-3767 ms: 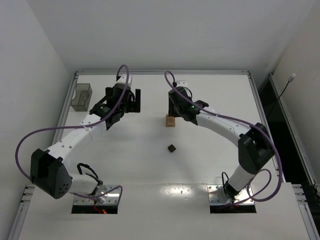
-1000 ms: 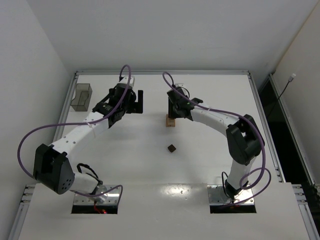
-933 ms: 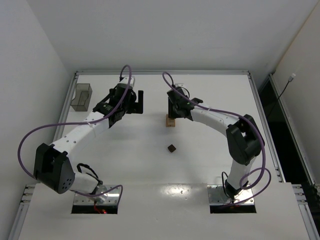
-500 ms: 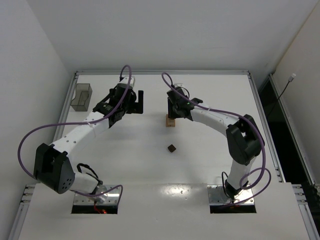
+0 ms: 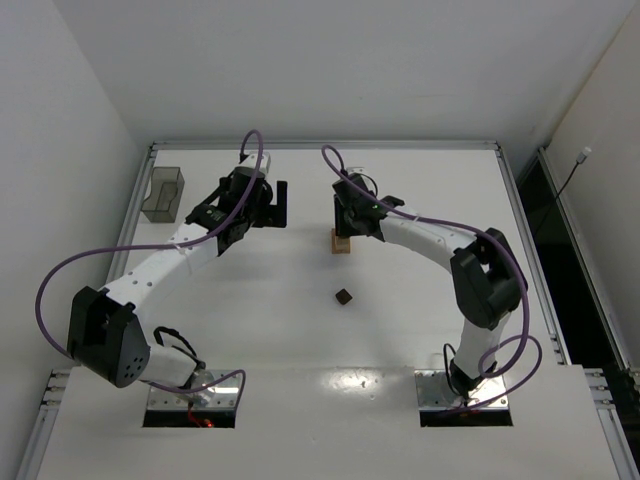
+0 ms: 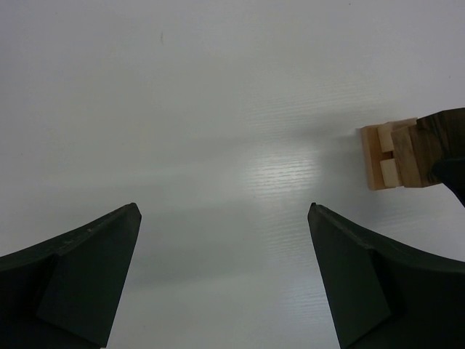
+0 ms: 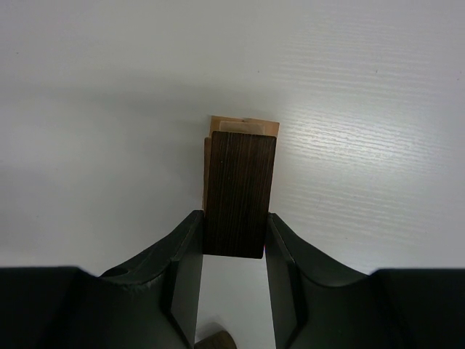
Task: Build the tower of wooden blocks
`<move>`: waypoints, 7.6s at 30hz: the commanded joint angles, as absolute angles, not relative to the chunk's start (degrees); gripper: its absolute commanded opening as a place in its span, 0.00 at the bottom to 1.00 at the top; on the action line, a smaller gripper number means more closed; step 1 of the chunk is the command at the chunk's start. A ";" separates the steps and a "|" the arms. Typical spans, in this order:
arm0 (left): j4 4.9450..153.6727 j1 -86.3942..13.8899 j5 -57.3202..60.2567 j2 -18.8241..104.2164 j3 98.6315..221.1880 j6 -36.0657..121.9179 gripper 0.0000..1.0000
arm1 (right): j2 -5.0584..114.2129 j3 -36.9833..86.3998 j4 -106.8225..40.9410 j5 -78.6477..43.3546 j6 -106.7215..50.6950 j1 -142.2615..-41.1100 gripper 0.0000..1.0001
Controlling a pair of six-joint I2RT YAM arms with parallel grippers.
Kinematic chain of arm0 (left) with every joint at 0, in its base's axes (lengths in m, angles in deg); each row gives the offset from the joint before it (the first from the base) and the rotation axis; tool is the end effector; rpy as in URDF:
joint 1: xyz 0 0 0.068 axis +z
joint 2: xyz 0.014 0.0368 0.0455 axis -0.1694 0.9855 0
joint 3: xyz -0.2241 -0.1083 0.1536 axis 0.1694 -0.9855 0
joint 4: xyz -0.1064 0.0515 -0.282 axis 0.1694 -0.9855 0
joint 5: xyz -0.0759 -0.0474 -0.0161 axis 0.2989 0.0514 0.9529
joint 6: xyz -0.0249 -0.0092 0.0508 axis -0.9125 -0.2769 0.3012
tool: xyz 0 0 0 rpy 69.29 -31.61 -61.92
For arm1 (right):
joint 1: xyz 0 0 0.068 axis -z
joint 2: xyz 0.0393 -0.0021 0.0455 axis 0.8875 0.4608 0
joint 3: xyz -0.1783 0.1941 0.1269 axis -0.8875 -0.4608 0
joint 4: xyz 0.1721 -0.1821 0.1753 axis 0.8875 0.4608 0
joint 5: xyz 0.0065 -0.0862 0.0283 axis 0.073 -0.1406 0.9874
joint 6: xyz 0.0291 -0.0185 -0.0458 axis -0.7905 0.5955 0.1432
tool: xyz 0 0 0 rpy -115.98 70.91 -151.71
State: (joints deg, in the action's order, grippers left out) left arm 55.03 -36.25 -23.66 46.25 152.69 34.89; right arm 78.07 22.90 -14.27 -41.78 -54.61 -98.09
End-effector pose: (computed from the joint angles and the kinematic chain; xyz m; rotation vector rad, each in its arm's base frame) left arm 0.3224 -0.1476 0.3134 -0.0327 2.1740 -0.1351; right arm 0.3694 0.2495 0.2045 0.0821 2.4049 0.2079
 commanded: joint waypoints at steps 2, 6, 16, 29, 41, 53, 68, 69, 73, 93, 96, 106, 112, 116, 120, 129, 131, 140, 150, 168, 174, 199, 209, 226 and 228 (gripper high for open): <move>56.90 -35.59 -23.32 46.22 153.57 34.20 1.00 | 78.87 25.63 -15.87 -41.81 -54.60 -98.68 0.00; 56.90 -35.59 -23.32 46.22 153.57 34.20 1.00 | 78.88 25.63 -15.87 -41.81 -54.60 -98.68 0.00; 56.90 -35.59 -23.32 46.22 153.57 34.20 1.00 | 78.27 25.63 -15.87 -42.95 -54.60 -99.21 0.00; 56.90 -35.59 -22.79 46.22 153.57 34.20 1.00 | 75.98 25.10 -15.87 -48.93 -53.98 -100.26 0.00; 56.90 -35.59 -22.26 46.74 153.57 34.20 1.00 | 75.37 24.57 -17.53 -46.65 -52.85 -100.26 0.00; 56.90 -35.59 -22.26 46.74 153.57 34.20 1.00 | 74.83 24.57 -18.07 -46.12 -51.78 -101.32 0.00; 56.90 -35.59 -22.26 46.74 153.57 34.20 1.00 | 75.36 24.04 -18.07 -46.12 -51.78 -101.32 0.00; 56.90 -35.59 -22.26 46.74 153.57 34.20 1.00 | 75.36 24.04 -17.55 -46.12 -51.78 -101.32 0.00; 56.90 -35.59 -22.26 46.74 153.57 34.20 1.00 | 75.36 23.52 -17.54 -46.12 -51.78 -101.32 0.00; 56.90 -35.59 -21.73 47.27 153.57 34.20 1.00 | 75.36 21.94 -17.54 -42.70 -51.78 -101.32 0.30; 56.90 -35.59 -21.73 47.27 154.09 34.20 1.00 | 75.36 21.94 -17.54 -42.69 -51.78 -101.32 0.52; 56.90 -35.59 -22.26 47.27 154.10 34.20 1.00 | 73.08 20.88 -20.00 -42.78 -48.98 -101.32 0.85; 56.90 -35.59 -22.79 46.39 151.30 32.54 1.00 | 63.09 15.79 -24.21 -38.74 -38.63 -101.85 0.88; 56.90 -35.59 -19.39 41.83 146.74 32.53 1.00 | 53.41 9.48 -23.69 -39.52 -31.84 -101.32 0.88; 56.90 -35.59 -6.41 38.31 140.84 35.86 1.00 | 41.72 5.94 -18.87 -47.60 -25.00 -99.48 0.81; 54.71 -48.58 9.99 36.02 137.75 45.89 0.89 | 22.03 -3.02 -11.57 -57.37 -9.08 -88.77 0.68; 54.71 -53.75 8.51 38.64 138.45 47.55 0.87 | 20.70 -4.16 -9.29 -58.94 -8.46 -87.09 0.68; 50.65 -64.68 1.48 59.83 149.95 50.90 0.87 | 18.85 -0.04 1.00 -58.86 -13.90 -79.35 0.68; 56.28 -64.68 -6.79 66.42 154.19 50.29 0.87 | 19.90 1.28 3.99 -56.05 -19.61 -77.50 0.68; 58.92 -64.16 -4.16 72.93 158.32 49.23 0.78 | 20.96 0.75 2.85 -53.59 -20.93 -74.86 0.67; 58.92 -64.16 -4.16 74.96 158.84 49.23 0.70 | 21.57 1.28 2.32 -52.97 -20.93 -74.34 0.67; 53.74 -60.56 6.81 71.89 165.08 43.70 0.00 | 16.84 -2.31 -3.56 -36.91 -16.55 -72.23 0.67; 67.95 -46.86 49.82 61.33 163.78 20.88 0.00 | 9.45 -7.24 -11.65 -24.95 -13.02 -72.23 0.78; 154.01 -32.25 65.80 67.75 153.22 -57.90 0.00 | 9.00 -15.32 -29.92 19.69 -8.80 -72.84 0.76; 156.21 -32.25 65.80 67.23 153.22 -60.26 0.00 | 12.76 -14.11 -30.89 26.09 -8.81 -72.84 0.76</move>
State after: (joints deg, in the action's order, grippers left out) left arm 144.08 -32.56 64.34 68.11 152.30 -51.90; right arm 9.48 -14.81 -22.29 12.43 -10.17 -72.49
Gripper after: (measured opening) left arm 0.355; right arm 0.764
